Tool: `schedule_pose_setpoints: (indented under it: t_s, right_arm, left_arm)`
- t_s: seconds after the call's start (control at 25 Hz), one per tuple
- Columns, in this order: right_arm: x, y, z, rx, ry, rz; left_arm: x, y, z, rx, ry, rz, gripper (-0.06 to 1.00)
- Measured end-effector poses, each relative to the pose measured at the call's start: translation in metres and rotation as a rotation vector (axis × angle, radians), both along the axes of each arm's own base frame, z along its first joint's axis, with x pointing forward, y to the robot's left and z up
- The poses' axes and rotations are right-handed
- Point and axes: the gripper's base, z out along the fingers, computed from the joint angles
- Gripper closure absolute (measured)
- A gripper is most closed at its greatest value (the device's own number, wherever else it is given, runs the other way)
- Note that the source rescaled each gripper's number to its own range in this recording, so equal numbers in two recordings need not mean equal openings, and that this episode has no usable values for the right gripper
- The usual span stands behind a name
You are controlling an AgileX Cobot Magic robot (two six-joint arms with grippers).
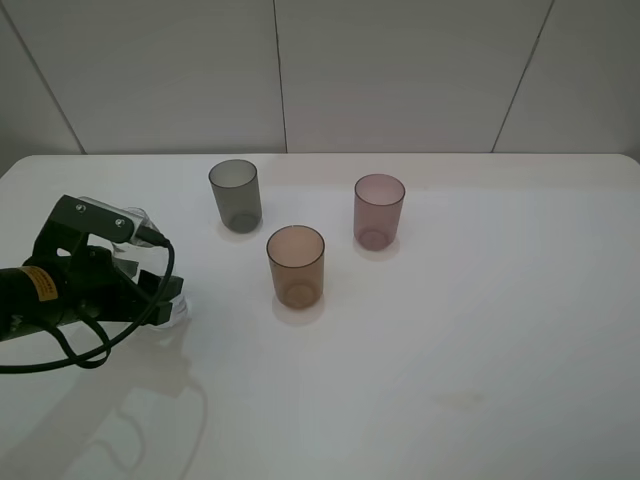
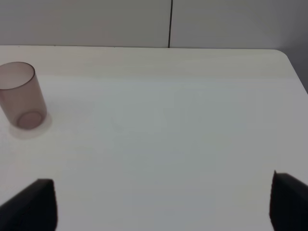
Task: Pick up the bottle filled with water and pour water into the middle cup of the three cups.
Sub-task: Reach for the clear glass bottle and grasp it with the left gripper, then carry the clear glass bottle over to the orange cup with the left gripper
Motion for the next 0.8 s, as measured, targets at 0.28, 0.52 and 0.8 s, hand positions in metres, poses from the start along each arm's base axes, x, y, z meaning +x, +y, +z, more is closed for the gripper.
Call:
schedule_pose_setpoints:
  t_s: [0.28, 0.52, 0.8]
  right_arm:
    - [0.0, 0.0, 0.0, 0.0, 0.0, 0.0]
    - [0.0, 0.0, 0.0, 0.0, 0.0, 0.0]
    - [0.0, 0.0, 0.0, 0.0, 0.0, 0.0]
  left_arm:
    - [-0.002, 0.0, 0.008, -0.045, 0.0, 0.026, 0.94]
    - [0.009, -0.002, 0.035, -0.038, -0.037, 0.033, 0.94]
    - [0.032, -0.007, 0.062, 0.036, 0.008, 0.025, 0.94]
